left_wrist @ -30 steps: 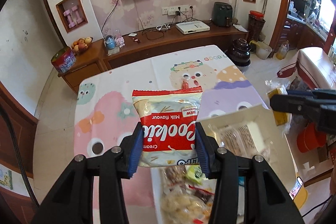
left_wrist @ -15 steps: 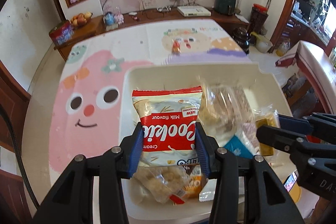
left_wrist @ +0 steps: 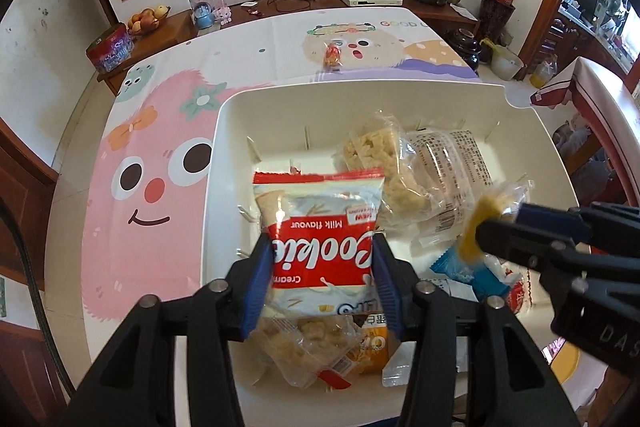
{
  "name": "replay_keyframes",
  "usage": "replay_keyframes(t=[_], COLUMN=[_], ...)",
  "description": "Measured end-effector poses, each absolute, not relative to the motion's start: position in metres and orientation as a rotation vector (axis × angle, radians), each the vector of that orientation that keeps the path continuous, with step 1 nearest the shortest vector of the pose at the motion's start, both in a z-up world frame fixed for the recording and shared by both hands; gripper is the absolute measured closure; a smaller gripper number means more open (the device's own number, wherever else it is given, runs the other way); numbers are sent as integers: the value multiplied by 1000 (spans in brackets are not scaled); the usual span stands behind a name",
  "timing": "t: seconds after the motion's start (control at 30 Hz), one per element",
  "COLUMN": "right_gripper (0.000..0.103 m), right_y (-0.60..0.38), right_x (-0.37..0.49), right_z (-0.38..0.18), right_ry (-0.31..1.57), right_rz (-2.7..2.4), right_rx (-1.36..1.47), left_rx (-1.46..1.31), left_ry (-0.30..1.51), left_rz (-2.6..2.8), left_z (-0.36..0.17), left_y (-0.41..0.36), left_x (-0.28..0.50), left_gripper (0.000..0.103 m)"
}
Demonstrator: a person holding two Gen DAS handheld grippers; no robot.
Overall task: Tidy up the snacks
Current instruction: 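Carry both snacks over the white tray and release them inside, then move the right gripper to the last small orange snack bag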
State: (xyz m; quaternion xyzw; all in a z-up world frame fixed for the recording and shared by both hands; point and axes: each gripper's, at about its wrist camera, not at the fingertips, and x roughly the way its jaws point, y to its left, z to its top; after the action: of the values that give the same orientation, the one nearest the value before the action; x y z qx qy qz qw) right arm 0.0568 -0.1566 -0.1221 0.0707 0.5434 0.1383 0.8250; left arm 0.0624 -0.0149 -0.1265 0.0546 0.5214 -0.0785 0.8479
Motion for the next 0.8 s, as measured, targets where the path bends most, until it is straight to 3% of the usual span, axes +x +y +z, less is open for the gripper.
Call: replay_keyframes(t=[0.03,0.07,0.1,0.3,0.8], right_gripper=[74,73,71,63,62], right_y=[-158,-159,-161,-164,-167], right_x=[58,60,61,63,65], right_z=[-123,-123,-123,-124,-128], right_ry=[1155,1153,1148,1139,1146], right_rz=[282,269,263,258,263], right_rx=[152,154,162,168,180], left_rx=[112,106,103,70,91], left_ry=[1099,1096,1090,1107,1103], left_rz=[-166,-165,-159,-144,-131], left_z=[-127,-126,-126,-130,-131], left_y=[-15,-14,-14,-10,-12], left_x=[63,64,64,69,66], left_gripper=[35,19,13,10,10])
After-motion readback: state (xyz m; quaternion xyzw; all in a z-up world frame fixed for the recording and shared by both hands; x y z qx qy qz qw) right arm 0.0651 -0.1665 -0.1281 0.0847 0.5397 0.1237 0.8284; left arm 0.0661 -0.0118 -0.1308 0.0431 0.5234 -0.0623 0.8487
